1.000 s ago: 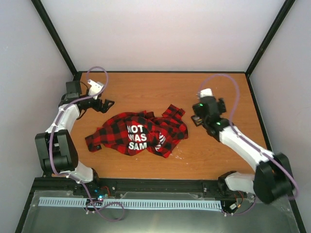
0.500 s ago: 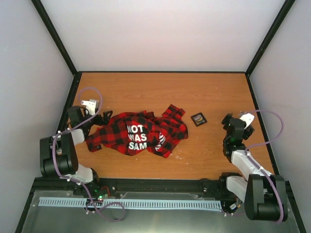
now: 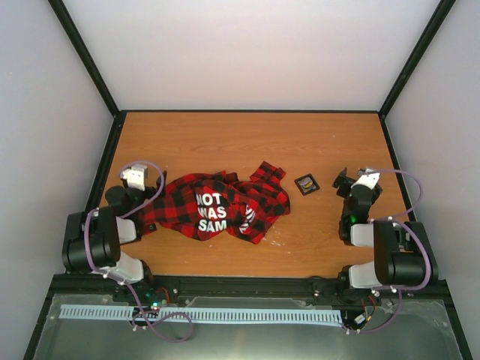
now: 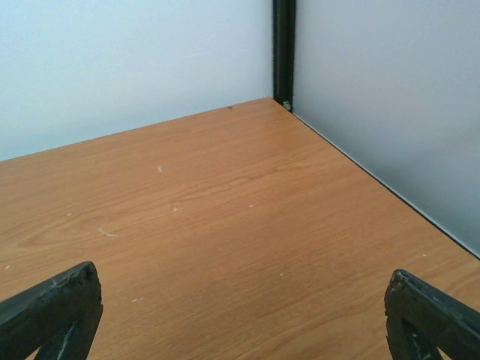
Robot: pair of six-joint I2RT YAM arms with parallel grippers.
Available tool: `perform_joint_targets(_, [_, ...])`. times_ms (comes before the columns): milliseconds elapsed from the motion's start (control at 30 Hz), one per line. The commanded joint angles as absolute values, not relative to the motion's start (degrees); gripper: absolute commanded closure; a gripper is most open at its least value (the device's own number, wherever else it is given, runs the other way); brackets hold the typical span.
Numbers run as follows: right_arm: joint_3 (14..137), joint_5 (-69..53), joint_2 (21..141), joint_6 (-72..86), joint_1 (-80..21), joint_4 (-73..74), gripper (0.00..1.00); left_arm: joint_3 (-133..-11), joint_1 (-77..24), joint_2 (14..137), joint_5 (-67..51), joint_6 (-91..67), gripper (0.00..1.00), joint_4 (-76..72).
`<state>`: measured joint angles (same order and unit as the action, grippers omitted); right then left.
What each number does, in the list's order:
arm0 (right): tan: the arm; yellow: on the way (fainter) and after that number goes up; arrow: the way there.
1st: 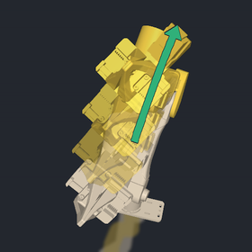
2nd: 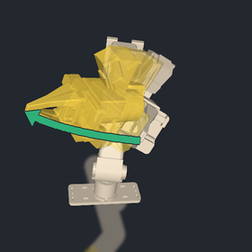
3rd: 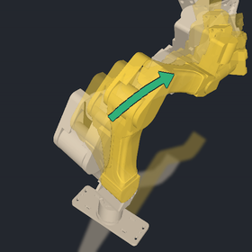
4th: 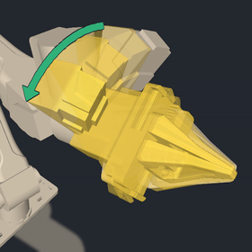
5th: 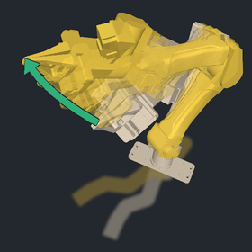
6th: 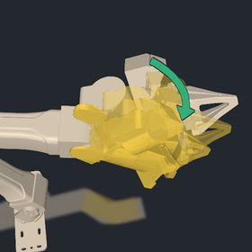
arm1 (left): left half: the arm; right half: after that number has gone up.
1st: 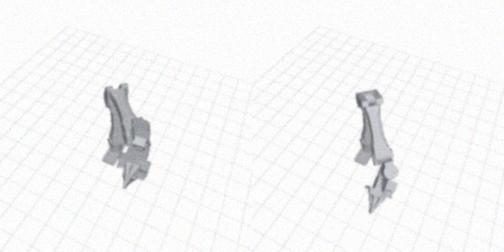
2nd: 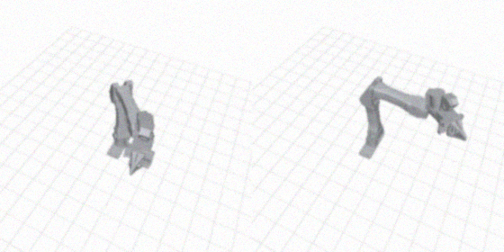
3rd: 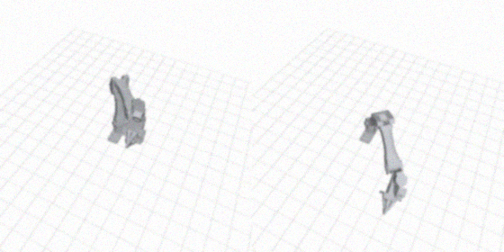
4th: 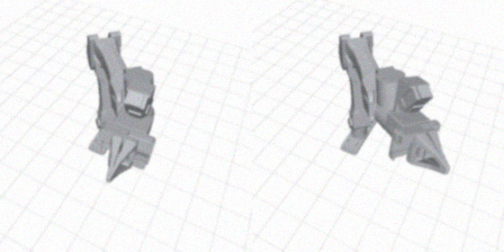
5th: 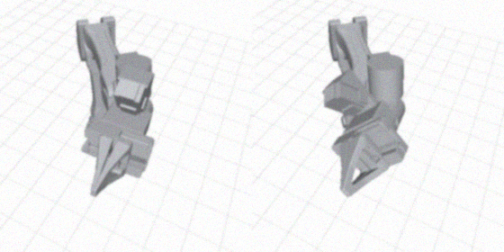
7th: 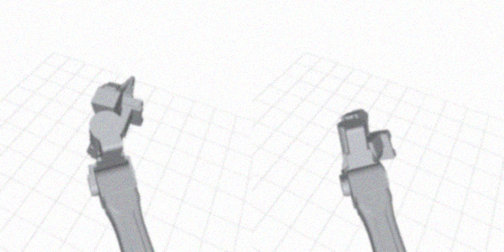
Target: Remove the brooch from the garment
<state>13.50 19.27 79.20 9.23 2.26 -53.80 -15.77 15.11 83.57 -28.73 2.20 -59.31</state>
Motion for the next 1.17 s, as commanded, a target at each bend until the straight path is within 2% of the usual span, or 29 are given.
perform_joint_targets(0, [9.93,11.72,81.2,4.58,2.46,-67.22,0.0,-8.16,15.36,88.7,-28.17,1.28,0.0,-86.32])
perform_joint_targets(67, [6.68,10.22,85.26,3.36,2.06,-76.66,0.0,-9.89,15.09,86.28,-27.5,2.17,0.0,-78.71])
perform_joint_targets(133, [4.94,11.7,90.77,2.91,1.72,-89.05,0.0,-11.99,15.1,88.3,-26.94,0.98,0.0,-78.69])
perform_joint_targets(167, [5.87,12.17,89.59,3.17,1.63,-85.56,0.0,-12.75,15.26,87.65,-26.89,1.07,0.0,-74.76])
perform_joint_targets(233, [10.66,12.12,86.16,2.34,0.74,-71.04,0.0,-12.55,15.29,87.57,-26.71,0.83,0.0,-76.47])
perform_joint_targets(333, [15.82,14.07,87.51,0.29,-1.27,-63.17,0.0,-12.77,15.29,86.99,-26.51,1.11,0.0,-74.36])
perform_joint_targets(400, [14.89,14.73,88.68,-0.02,-1.4,-67.53,0.0,-12.5,15.29,87.5,-26.64,0.84,0.0,-76.11])
perform_joint_targets(1133, [15.49,14.59,88.24,-0.04,-1.49,-65.36,0.0,-12.77,15.29,87.2,-26.49,0.94,0.0,-74.78])
